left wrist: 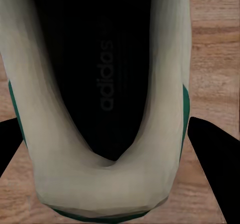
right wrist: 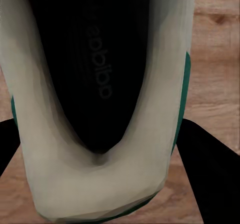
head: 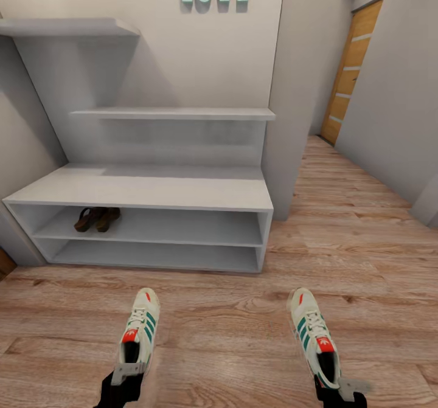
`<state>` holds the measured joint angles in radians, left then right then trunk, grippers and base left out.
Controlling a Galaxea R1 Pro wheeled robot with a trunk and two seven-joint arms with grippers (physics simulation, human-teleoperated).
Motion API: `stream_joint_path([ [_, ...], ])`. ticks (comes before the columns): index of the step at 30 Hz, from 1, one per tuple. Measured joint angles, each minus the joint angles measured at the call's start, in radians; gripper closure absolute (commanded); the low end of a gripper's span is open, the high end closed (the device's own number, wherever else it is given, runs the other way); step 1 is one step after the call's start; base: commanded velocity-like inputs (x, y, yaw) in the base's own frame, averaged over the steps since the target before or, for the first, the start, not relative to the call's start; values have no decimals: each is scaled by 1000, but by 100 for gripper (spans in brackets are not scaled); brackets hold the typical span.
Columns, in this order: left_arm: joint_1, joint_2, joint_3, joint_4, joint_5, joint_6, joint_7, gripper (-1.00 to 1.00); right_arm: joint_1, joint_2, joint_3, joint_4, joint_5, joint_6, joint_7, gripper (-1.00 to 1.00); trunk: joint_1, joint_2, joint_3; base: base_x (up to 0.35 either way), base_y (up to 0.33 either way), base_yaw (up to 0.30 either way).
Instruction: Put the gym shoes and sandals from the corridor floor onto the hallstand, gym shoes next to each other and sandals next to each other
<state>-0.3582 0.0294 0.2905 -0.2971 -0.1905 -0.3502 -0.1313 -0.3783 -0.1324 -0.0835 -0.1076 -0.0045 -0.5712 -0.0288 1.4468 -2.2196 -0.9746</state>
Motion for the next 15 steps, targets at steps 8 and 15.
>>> stream_joint_path([
  [8, -183, -15, -7, -4, -3, 277, -2, 100, 0, -42, -40, -2, -48, 3, 3, 100, 0, 0, 0, 0, 0, 0],
  [15, -333, -38, -62, -3, -37, 489, 2, 100, 0, -47, -42, -2, -51, 3, 1, 100, 0, 0, 0, 0, 0, 0],
])
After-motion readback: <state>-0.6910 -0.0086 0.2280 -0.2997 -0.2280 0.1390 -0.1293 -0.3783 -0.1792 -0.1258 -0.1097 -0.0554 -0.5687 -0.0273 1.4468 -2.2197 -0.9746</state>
